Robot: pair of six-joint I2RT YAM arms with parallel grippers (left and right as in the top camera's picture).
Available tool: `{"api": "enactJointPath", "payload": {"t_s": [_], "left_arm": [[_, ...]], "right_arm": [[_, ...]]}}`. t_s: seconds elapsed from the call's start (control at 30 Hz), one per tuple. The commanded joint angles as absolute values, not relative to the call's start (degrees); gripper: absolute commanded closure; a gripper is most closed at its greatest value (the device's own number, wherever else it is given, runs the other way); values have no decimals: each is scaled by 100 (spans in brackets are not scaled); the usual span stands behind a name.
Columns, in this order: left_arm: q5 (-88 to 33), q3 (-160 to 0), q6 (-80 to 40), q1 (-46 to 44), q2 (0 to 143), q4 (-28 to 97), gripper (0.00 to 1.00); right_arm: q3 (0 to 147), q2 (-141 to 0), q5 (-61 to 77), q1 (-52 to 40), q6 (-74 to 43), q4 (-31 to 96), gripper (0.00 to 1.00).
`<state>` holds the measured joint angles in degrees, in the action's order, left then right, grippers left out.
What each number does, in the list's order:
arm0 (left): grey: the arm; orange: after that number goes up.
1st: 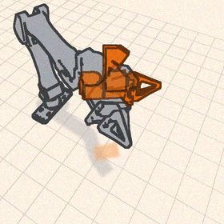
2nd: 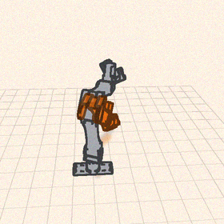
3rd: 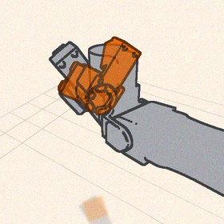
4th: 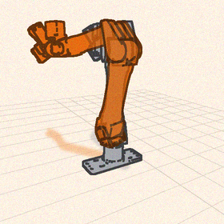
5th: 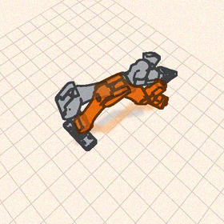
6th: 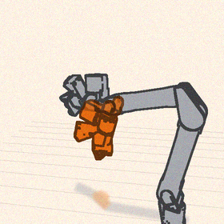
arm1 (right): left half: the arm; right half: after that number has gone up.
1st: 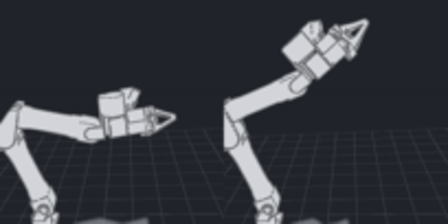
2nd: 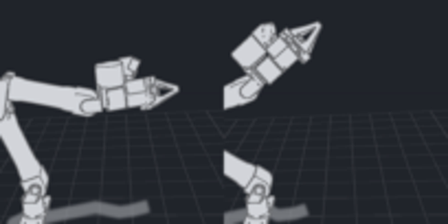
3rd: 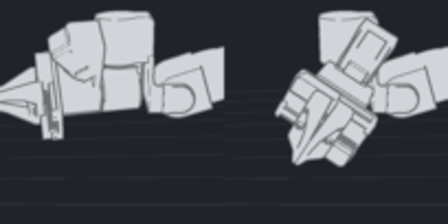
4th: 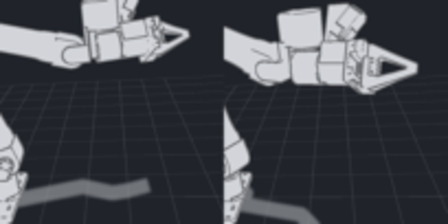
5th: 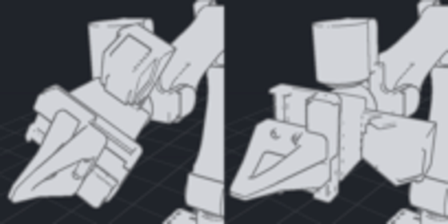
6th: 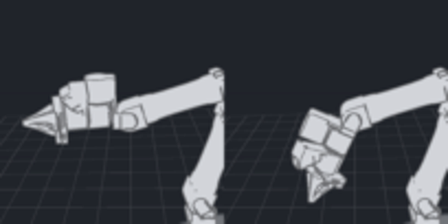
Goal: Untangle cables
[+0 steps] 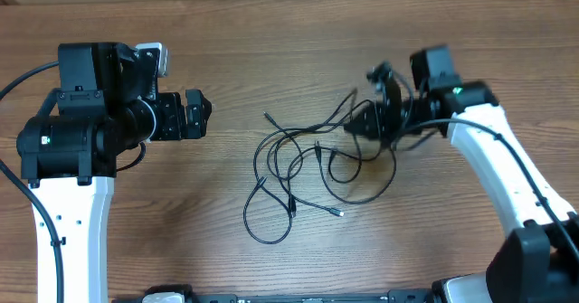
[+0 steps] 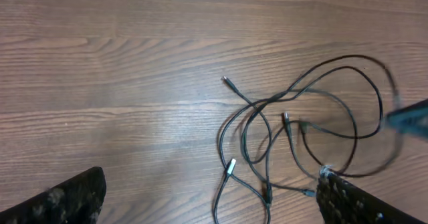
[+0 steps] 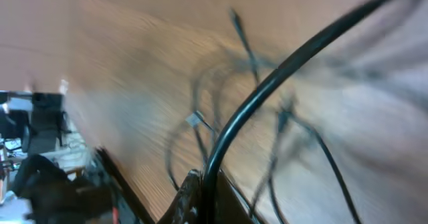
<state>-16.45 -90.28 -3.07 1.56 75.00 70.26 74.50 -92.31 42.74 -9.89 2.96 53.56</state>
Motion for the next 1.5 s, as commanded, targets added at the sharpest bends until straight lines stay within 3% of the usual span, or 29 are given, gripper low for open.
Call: {"api": "enactJointPath", "payload": {"t_s": [0.0, 0.27, 0.57, 1.07, 1.1, 1.13, 1.2, 1.27, 1.47], "left_arm": [[-1610, -9102, -386, 137, 7494, 7022, 0], [-1610, -9102, -386, 137, 7494, 7024, 0], [-1610, -9102, -386, 137, 7494, 7024, 0], [-1610, -9102, -386, 137, 7494, 7024, 0], [-1610, -9102, -386, 137, 7494, 7022, 0], [-1610, -9102, -386, 134, 7494, 7024, 0], [-1610, -9102, -386, 137, 7494, 7024, 0], [-1610, -9102, -386, 137, 7494, 7024, 0], [-1610, -9102, -386, 137, 7494, 7024, 0]], "right_arm": [[8409, -9194, 4705, -1192, 305, 5535, 96], [9719, -9194, 4545, -2196, 521, 5697, 96], [9699, -9209, 2303, -3135, 1083, 6622, 96], [8578, -9284, 1151, -3142, 1059, 7229, 95], [8455, -9284, 1153, -3142, 1059, 7203, 79], [8296, -9288, 1151, -3142, 1059, 7131, 32], [8143, -9288, 1111, -3142, 1057, 7061, 13], [8099, -9288, 1026, -3142, 1057, 7017, 0], [8099, -9288, 609, -3142, 950, 6294, 0]]}}
